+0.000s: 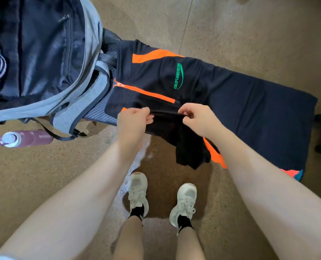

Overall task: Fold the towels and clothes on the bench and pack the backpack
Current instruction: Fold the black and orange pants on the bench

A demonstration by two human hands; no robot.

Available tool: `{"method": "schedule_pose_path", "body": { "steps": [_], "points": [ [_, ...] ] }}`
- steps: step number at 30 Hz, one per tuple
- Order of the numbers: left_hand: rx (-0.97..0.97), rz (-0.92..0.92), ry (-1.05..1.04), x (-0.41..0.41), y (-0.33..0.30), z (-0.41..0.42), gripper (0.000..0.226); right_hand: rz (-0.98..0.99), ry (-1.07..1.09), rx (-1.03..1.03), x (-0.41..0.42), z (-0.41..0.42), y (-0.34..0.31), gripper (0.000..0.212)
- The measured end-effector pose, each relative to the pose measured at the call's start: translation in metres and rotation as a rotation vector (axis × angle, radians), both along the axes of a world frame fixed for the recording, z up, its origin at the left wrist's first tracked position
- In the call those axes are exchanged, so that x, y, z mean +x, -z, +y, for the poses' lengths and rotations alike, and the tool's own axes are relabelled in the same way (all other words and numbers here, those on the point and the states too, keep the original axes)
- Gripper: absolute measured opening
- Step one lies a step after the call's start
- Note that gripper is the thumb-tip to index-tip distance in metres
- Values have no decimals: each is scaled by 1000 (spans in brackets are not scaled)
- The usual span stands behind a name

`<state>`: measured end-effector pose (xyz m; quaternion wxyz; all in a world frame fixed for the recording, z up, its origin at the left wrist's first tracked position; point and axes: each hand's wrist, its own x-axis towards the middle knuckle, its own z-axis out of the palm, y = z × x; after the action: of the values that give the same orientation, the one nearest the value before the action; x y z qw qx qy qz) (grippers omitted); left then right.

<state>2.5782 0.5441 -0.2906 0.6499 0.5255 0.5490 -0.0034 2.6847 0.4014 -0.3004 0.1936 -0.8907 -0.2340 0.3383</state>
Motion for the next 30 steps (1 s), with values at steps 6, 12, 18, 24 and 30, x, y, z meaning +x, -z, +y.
{"method": "schedule_pose_path", "body": {
  "steps": [6, 12, 18, 24, 30],
  "points": [
    [490, -57, 668, 23, 52, 13, 30, -251, 248, 53, 14, 6, 24, 18],
    [819, 27, 1112, 0, 75, 15, 53, -292, 44, -337, -59, -17, 39, 58],
    [928, 179, 1246, -1, 80, 20, 70, -48, 304, -272, -38, -24, 32, 26],
    [977, 227, 1253, -5, 82, 21, 79, -33, -42, -354, 68, -32, -2, 22],
    [983, 206, 1177, -11, 88, 27, 89, -390, -49, -338, 98, -10, 20, 36]
  ]
}}
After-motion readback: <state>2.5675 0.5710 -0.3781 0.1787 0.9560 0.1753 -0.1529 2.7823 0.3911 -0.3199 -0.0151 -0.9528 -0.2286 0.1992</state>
